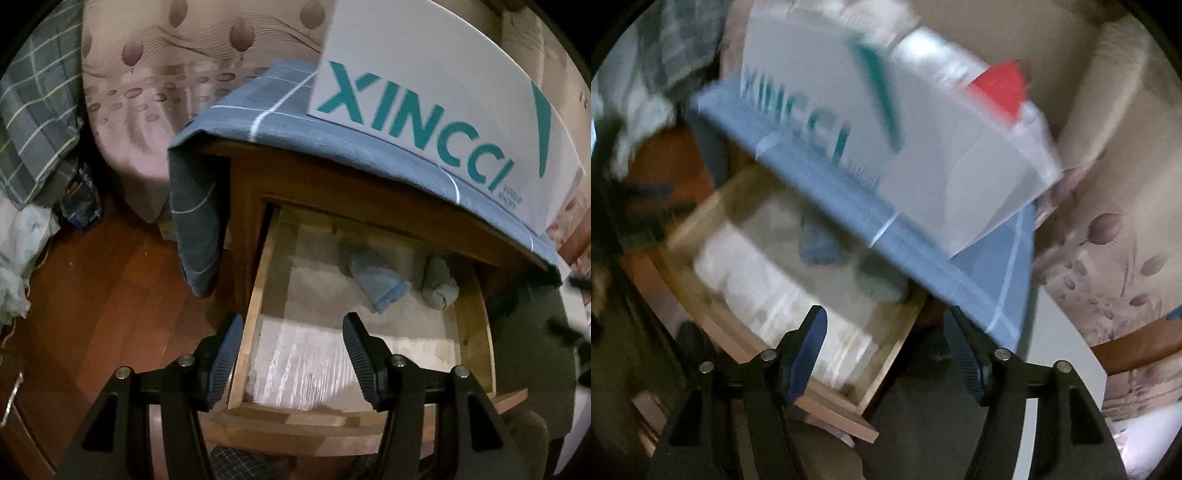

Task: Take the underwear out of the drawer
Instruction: 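Return the right gripper to the drawer toward the remaining blue cloth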

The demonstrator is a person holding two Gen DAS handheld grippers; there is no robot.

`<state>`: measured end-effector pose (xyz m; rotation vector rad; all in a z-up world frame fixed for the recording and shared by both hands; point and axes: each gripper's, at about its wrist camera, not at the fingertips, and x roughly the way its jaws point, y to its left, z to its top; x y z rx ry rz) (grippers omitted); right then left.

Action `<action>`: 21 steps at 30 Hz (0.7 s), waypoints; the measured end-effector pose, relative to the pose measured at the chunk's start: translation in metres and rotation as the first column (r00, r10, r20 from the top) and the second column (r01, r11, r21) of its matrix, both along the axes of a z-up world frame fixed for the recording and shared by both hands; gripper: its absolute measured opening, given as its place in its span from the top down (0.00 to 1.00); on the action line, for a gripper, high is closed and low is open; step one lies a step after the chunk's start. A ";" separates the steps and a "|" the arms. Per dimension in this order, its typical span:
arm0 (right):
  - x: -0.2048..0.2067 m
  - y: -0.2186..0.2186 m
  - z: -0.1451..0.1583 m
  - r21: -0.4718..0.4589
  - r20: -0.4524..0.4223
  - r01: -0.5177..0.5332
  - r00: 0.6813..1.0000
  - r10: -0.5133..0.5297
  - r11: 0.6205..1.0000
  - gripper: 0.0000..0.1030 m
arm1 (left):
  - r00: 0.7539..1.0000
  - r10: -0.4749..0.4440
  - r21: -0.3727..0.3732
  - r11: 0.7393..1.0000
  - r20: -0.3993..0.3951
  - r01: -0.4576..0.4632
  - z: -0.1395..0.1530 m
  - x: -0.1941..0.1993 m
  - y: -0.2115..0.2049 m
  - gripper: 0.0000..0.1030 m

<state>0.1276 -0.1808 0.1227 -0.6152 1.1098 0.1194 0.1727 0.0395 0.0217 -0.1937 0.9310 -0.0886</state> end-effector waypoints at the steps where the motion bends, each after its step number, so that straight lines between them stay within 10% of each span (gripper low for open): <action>1: 0.001 0.003 -0.013 -0.033 -0.020 -0.019 1.000 0.018 0.999 0.45 | 1.000 0.011 -0.005 1.000 -0.001 -0.011 0.000 0.000 0.002 0.44; 7: 0.012 0.021 -0.085 -0.247 -0.141 -0.179 0.979 0.148 0.952 0.50 | 1.000 0.025 -0.028 0.999 0.004 -0.025 0.002 0.001 0.008 0.44; 21: 0.049 0.040 -0.210 -0.607 -0.481 -0.587 0.808 0.340 0.536 0.49 | 0.999 0.047 -0.091 0.995 -0.009 -0.047 0.000 0.004 0.019 0.44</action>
